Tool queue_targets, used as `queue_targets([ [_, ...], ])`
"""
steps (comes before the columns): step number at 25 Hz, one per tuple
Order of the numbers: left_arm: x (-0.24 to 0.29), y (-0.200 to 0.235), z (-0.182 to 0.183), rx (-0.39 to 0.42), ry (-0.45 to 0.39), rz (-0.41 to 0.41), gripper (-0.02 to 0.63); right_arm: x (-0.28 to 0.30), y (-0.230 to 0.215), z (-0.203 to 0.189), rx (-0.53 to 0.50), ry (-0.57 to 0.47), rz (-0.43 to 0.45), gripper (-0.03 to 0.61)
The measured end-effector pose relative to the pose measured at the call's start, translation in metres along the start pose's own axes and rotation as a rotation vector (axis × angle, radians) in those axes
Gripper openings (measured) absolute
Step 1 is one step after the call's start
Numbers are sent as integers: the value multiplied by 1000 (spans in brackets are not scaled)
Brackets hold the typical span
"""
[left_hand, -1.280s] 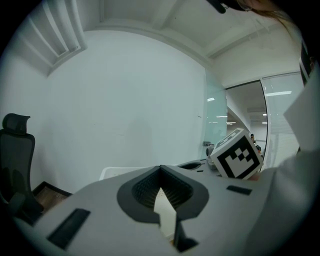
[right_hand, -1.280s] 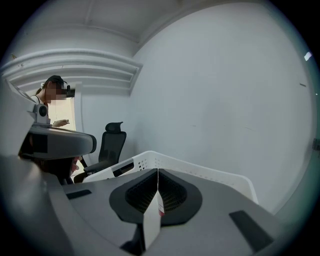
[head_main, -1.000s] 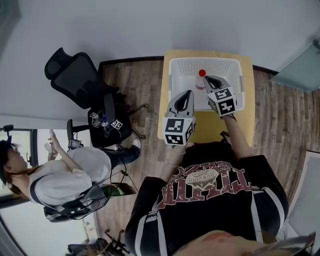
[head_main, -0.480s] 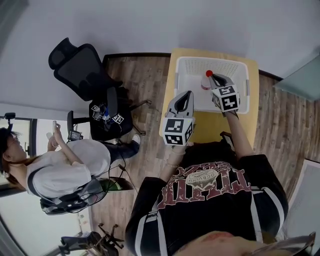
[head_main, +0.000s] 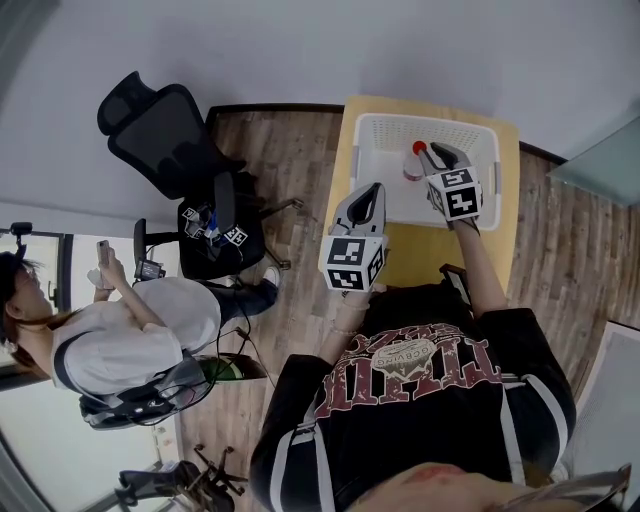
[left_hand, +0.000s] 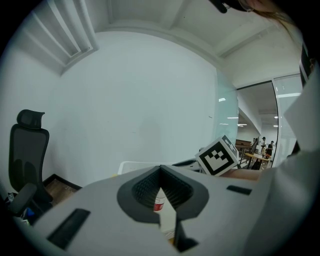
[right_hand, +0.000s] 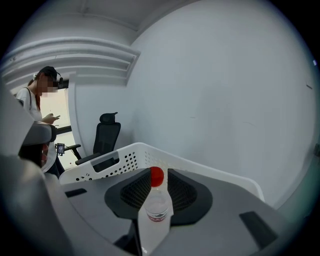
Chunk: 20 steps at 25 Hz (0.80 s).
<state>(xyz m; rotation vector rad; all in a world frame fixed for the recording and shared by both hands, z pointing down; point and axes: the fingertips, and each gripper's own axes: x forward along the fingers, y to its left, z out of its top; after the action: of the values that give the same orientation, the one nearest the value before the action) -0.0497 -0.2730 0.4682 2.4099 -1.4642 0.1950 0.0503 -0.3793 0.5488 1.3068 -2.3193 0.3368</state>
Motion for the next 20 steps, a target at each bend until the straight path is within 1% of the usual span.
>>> queue_targets([
  [4, 2, 1, -1, -6, 3, 1, 44, 3, 3, 1, -1, 12, 36, 126],
  [10, 4, 3, -2, -14, 10, 0, 44, 12, 10, 0, -2, 34, 83, 160],
  [16, 2, 10, -4, -22, 8, 21, 44, 26, 17, -9, -33, 74, 111, 164],
  [20, -2, 17, -5, -30, 9, 38, 44, 35, 18, -12, -47, 93, 105, 164],
])
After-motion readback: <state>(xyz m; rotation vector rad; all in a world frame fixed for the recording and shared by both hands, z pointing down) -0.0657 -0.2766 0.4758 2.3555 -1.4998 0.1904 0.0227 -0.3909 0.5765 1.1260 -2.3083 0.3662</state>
